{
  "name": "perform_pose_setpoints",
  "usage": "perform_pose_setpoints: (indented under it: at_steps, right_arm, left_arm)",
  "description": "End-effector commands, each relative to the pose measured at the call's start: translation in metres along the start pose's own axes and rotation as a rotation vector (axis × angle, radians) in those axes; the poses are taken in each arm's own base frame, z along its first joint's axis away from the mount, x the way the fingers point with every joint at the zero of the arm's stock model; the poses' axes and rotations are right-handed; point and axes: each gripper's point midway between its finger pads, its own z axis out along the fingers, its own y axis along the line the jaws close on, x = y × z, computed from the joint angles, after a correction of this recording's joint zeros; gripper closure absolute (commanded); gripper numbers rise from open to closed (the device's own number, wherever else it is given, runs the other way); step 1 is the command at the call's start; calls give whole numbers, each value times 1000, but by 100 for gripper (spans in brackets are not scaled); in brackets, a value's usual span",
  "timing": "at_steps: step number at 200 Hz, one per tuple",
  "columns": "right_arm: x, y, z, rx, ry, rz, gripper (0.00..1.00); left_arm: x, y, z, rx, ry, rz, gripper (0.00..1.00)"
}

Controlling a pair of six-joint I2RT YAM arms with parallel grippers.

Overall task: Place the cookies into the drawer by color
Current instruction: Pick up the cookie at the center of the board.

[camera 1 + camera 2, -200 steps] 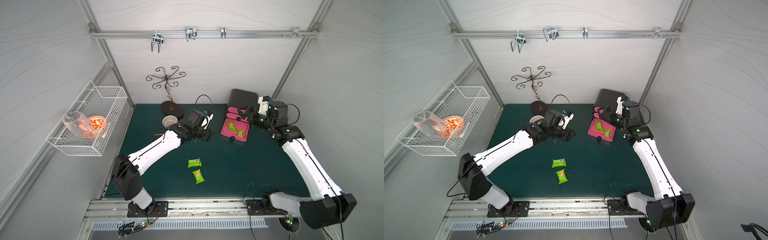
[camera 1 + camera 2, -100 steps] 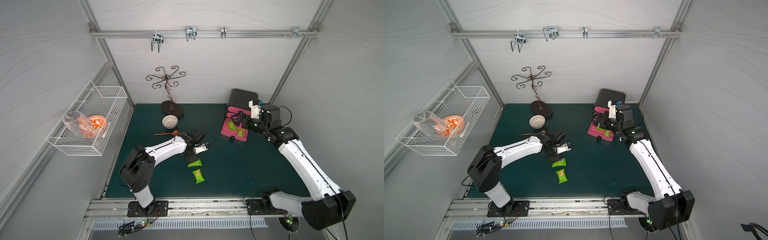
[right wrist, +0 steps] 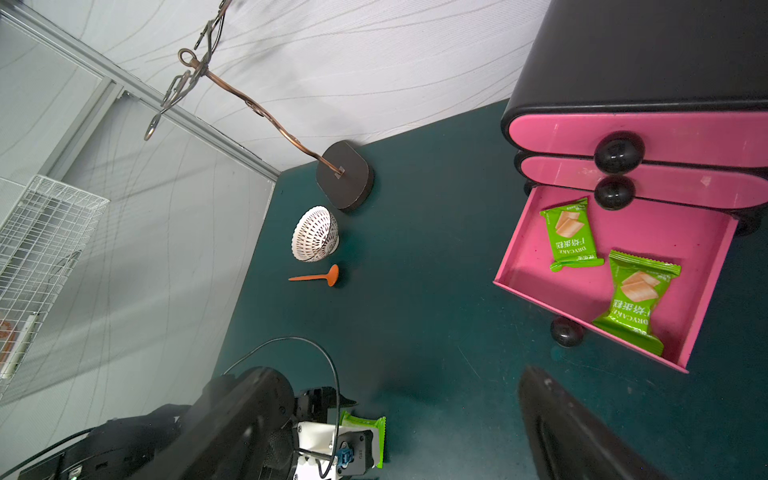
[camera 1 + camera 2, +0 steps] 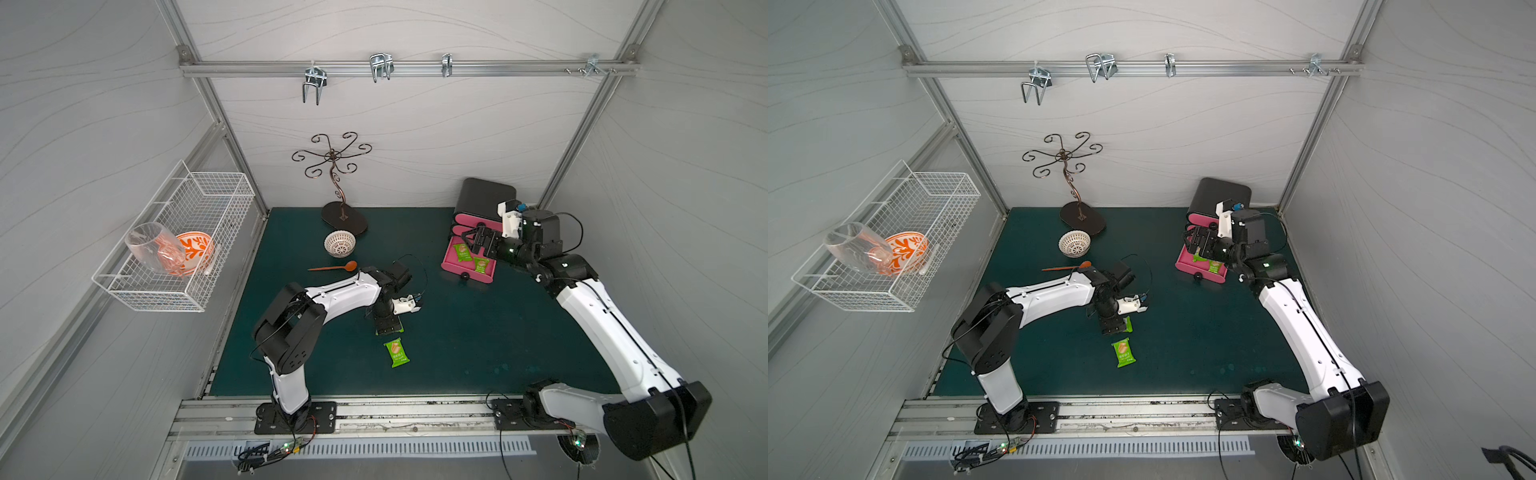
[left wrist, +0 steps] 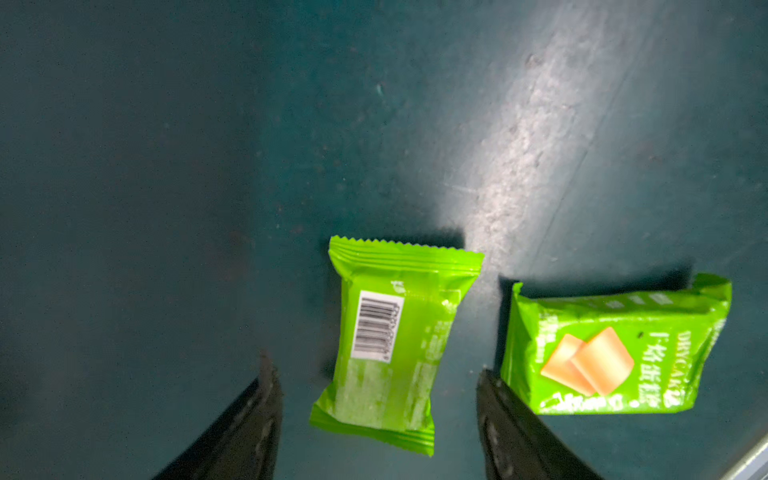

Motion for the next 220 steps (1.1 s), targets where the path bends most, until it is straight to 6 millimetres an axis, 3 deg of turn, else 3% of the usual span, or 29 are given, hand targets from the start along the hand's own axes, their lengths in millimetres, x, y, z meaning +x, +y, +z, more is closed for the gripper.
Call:
perform_pose_setpoints:
  at_steps: [1, 58, 85, 110, 121, 169, 220]
  right_arm:
    - [-3, 5, -6, -1, -11, -2, 4]
    - [-8, 4, -11, 14, -35, -2, 3]
    - [-8, 2, -13, 25, -44, 5, 2]
    - [-10, 1, -13, 31, -51, 19, 1]
    - [-10, 0, -12, 32, -51, 27, 1]
    - [-4, -3, -12, 33, -48, 70, 1]
    - [-15, -18, -22, 76, -110, 139, 1]
  left_arm:
    - [-5, 1, 12, 3, 9, -2, 27]
    - [-1, 9, 34, -55, 77, -35, 40]
    - [-2, 7, 35, -51, 75, -62, 53]
    - [-11, 3, 28, -28, 33, -104, 74]
    - [-17, 4, 23, -22, 6, -128, 76]
    - [-52, 21, -20, -71, -148, -249, 76]
    - [-137, 48, -104, -55, -506, -474, 76]
